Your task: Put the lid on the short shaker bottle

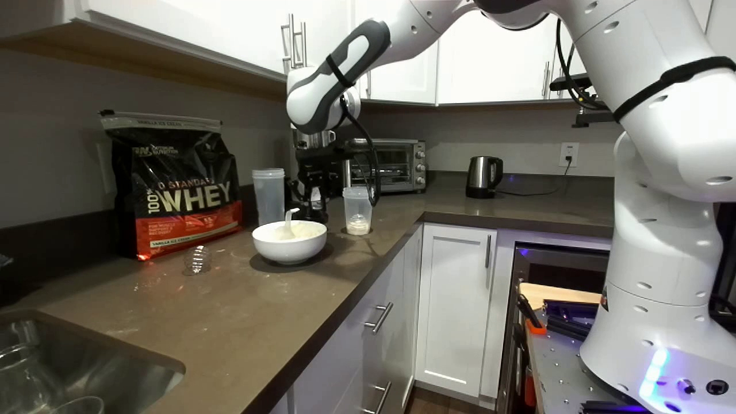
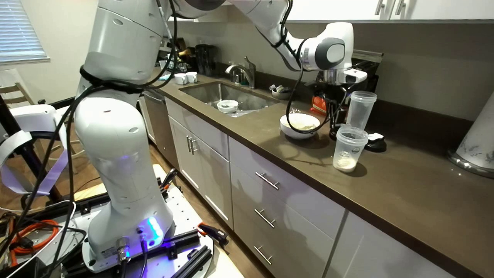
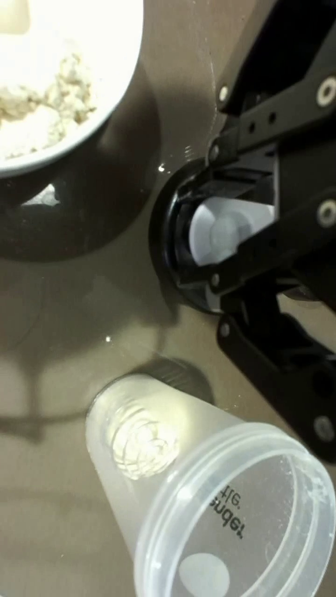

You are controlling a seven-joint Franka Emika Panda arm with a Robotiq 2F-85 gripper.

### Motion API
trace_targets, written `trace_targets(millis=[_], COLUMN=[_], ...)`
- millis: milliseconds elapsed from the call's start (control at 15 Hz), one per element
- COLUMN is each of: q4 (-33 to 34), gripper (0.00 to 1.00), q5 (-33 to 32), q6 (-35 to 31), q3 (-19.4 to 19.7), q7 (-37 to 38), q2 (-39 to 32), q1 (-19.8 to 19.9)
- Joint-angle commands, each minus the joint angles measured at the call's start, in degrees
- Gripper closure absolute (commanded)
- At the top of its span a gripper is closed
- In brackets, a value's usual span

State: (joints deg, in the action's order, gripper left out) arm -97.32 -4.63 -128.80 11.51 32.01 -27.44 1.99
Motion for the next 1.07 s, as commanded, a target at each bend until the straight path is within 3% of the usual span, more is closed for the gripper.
trace_targets(millis=[0,1000], q4=[-5.3,-7.6], gripper=[0.88,0.88], q5=[0.5,-1.5], q6=[-1.6,-1.2], q3=[-0.8,-0.9], q7=[-1.9,-3.4], q2=[4.6,13.6], q1=[-0.1,0.5])
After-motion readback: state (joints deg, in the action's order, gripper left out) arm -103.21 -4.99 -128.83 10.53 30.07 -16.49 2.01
